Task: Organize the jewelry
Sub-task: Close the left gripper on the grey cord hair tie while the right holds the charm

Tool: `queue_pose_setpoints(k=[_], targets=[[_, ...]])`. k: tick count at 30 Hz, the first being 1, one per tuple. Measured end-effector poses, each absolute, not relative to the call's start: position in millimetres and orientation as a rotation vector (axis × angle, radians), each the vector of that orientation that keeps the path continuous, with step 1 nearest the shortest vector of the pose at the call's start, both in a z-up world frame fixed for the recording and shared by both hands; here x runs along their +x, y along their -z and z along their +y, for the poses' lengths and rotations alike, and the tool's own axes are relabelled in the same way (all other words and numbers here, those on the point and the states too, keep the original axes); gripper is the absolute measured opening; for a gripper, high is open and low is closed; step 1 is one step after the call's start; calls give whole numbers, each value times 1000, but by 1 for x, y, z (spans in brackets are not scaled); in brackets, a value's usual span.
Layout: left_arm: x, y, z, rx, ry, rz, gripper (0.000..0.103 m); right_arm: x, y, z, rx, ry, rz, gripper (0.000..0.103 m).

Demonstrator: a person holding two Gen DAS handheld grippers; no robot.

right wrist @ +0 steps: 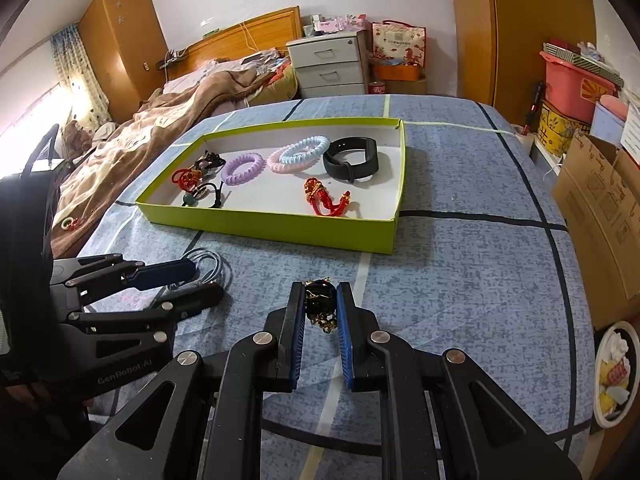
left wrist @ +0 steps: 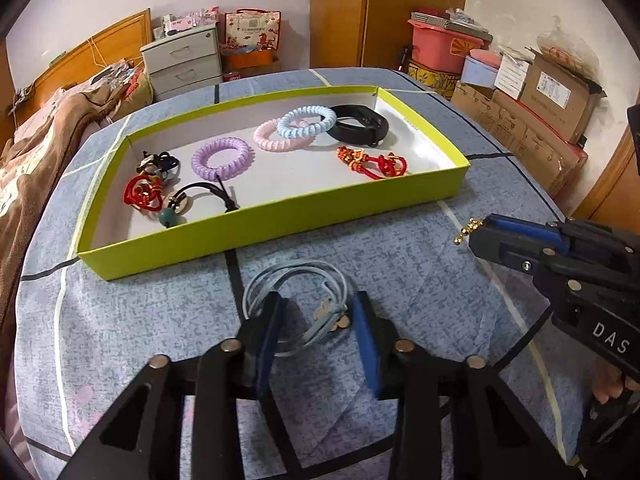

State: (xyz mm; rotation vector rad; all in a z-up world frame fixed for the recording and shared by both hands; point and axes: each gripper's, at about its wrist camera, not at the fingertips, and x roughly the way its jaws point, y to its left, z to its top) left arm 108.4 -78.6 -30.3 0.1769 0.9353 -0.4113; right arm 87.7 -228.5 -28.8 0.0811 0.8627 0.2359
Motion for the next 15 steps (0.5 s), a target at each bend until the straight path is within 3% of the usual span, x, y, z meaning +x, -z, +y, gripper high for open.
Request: queue_pose_setpoints(k=[4, 15], targets=[[109, 30, -74, 160, 411, 934, 18, 88, 29, -227, 75, -230, 866, 16], [108, 25, -67, 118, 434, 923, 18, 86, 27, -225, 67, -220, 859, 16]])
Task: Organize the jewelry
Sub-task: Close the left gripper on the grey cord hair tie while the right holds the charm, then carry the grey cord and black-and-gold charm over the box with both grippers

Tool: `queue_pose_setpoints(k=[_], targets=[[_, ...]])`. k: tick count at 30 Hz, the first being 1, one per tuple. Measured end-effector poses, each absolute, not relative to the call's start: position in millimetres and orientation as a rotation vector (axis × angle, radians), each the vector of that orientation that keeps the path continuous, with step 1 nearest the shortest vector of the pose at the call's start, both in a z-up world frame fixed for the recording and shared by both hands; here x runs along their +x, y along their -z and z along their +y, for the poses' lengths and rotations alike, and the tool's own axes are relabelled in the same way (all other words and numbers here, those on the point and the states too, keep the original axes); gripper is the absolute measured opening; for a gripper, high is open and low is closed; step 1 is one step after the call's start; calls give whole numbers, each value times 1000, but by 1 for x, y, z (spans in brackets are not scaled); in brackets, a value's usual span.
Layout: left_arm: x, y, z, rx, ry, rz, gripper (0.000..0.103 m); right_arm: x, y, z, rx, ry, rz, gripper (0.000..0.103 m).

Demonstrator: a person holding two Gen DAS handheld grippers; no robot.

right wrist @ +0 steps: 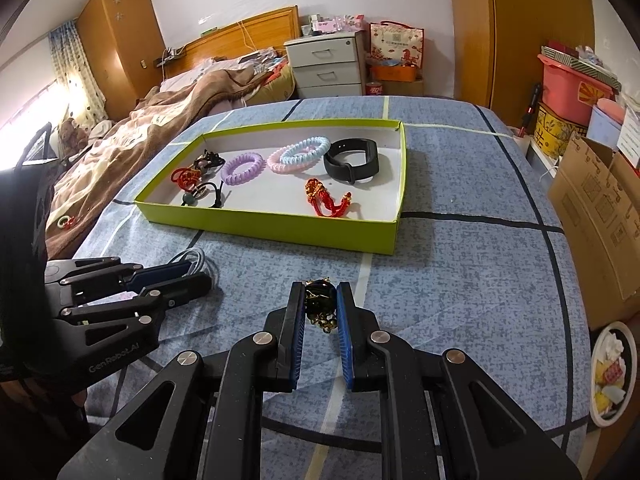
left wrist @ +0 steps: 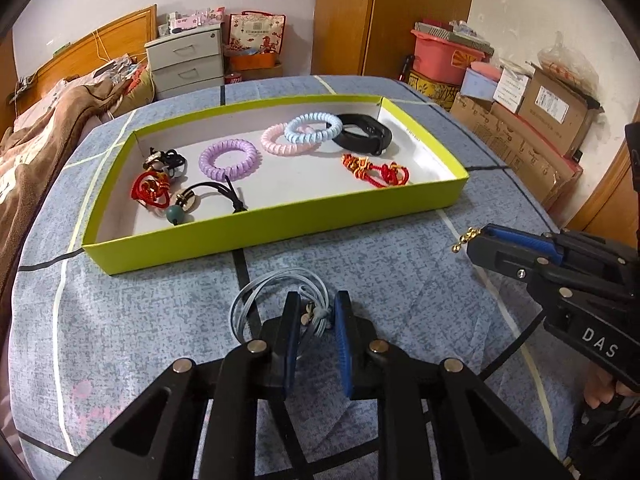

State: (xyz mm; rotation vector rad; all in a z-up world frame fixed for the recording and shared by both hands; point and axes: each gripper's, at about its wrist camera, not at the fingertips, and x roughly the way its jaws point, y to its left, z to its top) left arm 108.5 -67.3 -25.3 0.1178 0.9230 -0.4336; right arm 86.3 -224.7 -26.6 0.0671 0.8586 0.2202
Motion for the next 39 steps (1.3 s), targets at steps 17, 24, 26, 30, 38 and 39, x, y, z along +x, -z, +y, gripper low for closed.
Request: queue_pose_setpoints(k=[17, 24, 26, 30, 38, 39], targets=[[109, -12, -47, 78, 423, 820, 18, 90, -1, -211, 39, -238, 793, 16], [137, -31, -30, 51, 404, 783, 18, 112, -9, -196, 26, -261, 771, 16], [148, -34, -27, 49, 396, 775, 18, 122, -9, -192, 24, -272, 775, 16], [170, -33, -22, 31, 401, 793, 18, 140, -7, -184, 11, -278, 787, 16], [213, -23, -24, 31, 401, 830, 18, 176, 11, -170, -21, -295, 842, 16], [215, -22, -27, 42, 401, 829, 18, 179, 14, -167, -33, -296, 848, 16]])
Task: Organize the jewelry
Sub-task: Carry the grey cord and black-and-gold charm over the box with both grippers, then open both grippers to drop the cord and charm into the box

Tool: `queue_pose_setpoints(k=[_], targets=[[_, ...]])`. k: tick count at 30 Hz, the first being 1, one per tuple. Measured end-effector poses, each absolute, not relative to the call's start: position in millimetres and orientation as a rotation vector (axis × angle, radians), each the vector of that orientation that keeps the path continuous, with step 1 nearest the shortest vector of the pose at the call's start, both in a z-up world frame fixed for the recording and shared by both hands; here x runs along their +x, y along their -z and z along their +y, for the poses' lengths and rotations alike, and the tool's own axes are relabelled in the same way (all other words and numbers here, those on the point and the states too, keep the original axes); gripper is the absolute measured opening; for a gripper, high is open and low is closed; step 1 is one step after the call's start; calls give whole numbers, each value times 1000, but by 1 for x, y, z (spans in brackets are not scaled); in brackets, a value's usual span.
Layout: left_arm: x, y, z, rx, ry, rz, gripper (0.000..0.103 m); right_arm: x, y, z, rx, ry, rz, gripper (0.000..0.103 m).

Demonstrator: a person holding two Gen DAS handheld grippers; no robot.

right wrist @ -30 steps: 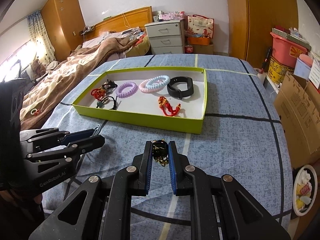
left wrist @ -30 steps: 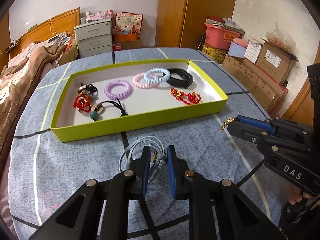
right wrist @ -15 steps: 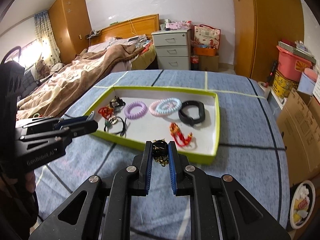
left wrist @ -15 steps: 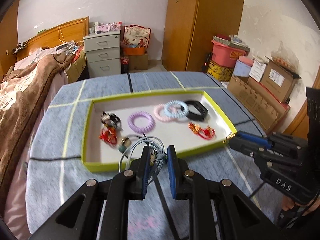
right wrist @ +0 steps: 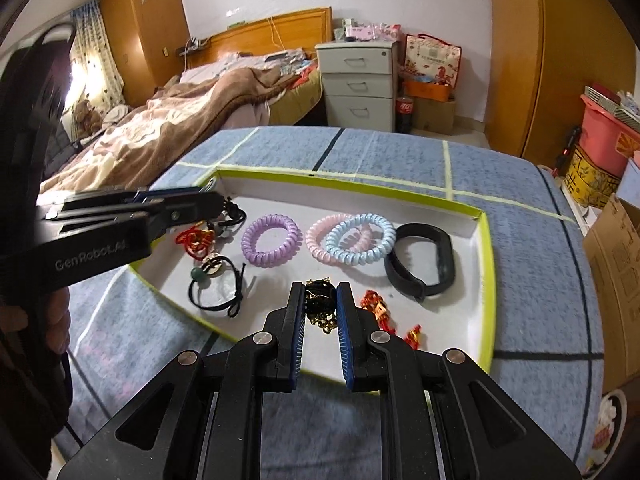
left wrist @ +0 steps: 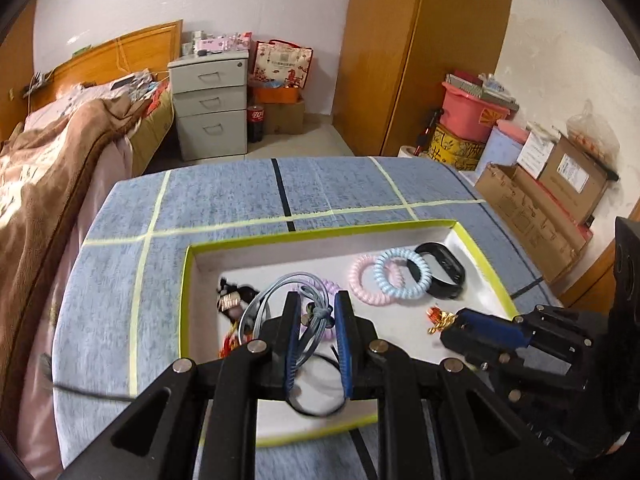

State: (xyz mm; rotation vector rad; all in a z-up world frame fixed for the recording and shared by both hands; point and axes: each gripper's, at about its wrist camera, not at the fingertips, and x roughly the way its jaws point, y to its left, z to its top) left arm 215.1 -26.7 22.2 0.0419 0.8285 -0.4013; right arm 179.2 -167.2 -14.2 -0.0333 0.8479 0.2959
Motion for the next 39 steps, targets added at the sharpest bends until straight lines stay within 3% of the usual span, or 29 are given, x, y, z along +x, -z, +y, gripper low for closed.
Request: queue_pose_setpoints(k=[27, 31, 34, 37, 39], targets=[[258, 10, -39, 19, 412, 944, 19, 198, 40, -157, -78, -309, 927, 16], [256, 8, -37, 14, 413, 942, 32, 199, 39, -158, -76, -301, 921, 19], [254, 5, -35, 4, 411, 935, 33, 197, 36, -158, -74, -298, 912, 21], [249, 1, -32, 1, 402, 926, 37, 194, 32, -160, -67, -297, 899, 35], [244, -2, -30, -4, 406, 917, 41, 192, 29, -162, -53, -297, 887, 36]])
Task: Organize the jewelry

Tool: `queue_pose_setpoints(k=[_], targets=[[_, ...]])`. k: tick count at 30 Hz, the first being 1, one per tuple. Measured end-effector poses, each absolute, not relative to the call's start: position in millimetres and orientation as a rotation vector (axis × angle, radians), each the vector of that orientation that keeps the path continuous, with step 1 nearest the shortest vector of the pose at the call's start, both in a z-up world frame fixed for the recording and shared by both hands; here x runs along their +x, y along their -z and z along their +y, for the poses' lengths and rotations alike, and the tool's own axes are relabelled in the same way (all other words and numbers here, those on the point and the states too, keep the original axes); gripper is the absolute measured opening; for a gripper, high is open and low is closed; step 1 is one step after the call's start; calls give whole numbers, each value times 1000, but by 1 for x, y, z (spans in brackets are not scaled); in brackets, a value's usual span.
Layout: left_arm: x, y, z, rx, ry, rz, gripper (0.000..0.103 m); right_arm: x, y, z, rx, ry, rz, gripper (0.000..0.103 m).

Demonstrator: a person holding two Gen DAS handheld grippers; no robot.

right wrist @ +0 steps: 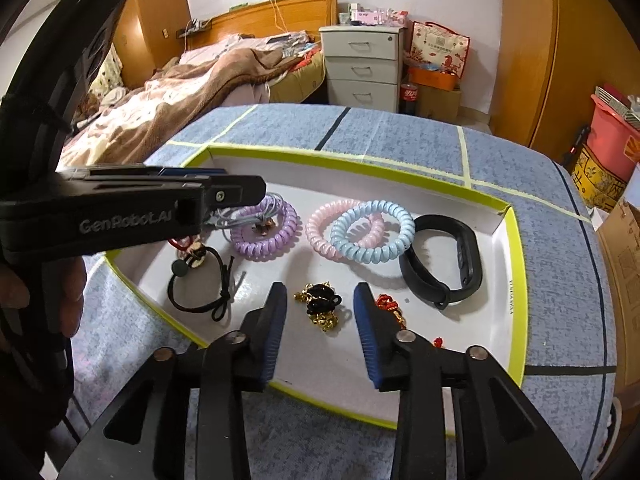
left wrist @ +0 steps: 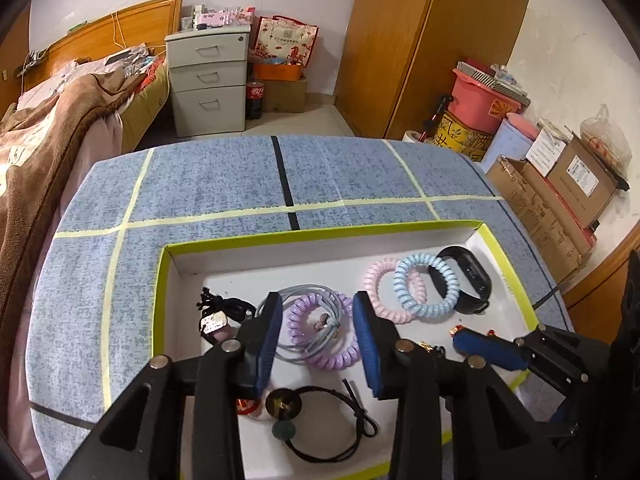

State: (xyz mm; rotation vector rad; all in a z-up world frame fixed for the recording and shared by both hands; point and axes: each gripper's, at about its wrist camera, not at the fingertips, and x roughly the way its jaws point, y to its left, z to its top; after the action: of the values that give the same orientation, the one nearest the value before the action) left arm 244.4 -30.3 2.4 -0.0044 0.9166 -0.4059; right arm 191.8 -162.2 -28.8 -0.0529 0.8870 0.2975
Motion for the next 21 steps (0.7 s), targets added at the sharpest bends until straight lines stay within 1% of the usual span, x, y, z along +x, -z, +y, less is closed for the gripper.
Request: queue_pose_setpoints(k=[11, 13, 21], targets=[[206, -24, -22, -27, 352, 865, 48, 172, 11, -173, -12, -261, 840, 37], [196, -27, -23, 6, 318, 837, 51, 166, 8, -175, -3, -256, 832, 37], [160, -32, -18, 11, 266, 814, 52, 146, -2, -180, 26, -228, 801, 38]])
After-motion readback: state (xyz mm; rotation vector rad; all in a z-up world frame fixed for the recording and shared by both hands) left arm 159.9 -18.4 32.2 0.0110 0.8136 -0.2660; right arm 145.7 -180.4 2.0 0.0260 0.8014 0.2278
